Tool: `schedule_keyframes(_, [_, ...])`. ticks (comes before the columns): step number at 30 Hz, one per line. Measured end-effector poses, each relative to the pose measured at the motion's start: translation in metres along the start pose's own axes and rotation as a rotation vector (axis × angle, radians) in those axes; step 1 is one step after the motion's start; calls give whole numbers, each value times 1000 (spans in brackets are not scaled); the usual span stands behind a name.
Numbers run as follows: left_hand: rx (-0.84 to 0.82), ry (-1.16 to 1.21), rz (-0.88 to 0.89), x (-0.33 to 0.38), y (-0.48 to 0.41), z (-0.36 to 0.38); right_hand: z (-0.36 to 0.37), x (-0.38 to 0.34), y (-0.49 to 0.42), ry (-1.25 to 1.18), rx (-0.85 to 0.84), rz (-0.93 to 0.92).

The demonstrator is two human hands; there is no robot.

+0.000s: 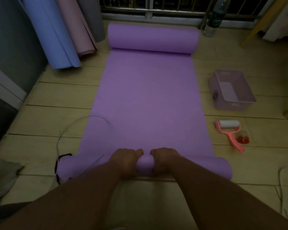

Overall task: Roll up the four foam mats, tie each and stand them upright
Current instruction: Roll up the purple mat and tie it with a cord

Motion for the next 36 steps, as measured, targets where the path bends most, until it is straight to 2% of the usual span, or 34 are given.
schedule_keyframes(3, [-94, 42, -5, 0, -8, -6, 7, 1, 5, -31, 120, -16])
schedule_keyframes(6, [-157, 48, -18, -1, -14, -9, 9, 0, 9, 68, 240, -51])
schedule_keyframes(10, [-193, 39, -7, 1, -15, -5, 15, 2, 3, 7, 110, 12])
schedule_keyframes(15, [-19, -32, -29, -4, 0, 7, 12, -1, -4, 1, 40, 24])
schedule_keyframes(19, [-85, -11, -63, -6, -2, 16, 16, -4, -5, -16, -42, 24])
schedule_keyframes(29, [-197, 16, -47, -5, -10, 29, 40, -4, -4, 17, 44, 34])
schedule_keyframes(33, [-236, 11, -32, -6, -12, 30, 40, -2, -10, 1, 0, 27])
schedule_keyframes(36, [-202, 10, -2, -7, -12, 30, 38, -1, -12, -16, -29, 25])
Point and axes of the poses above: each hand's wrist, its own y-axis away from the middle knuckle, its own z-axis out of the palm, x = y × z, the point moved 3 cm from there along -y, towards the middle knuckle, and after that the axes turned 1 degree about y, right-handed, at the moved point
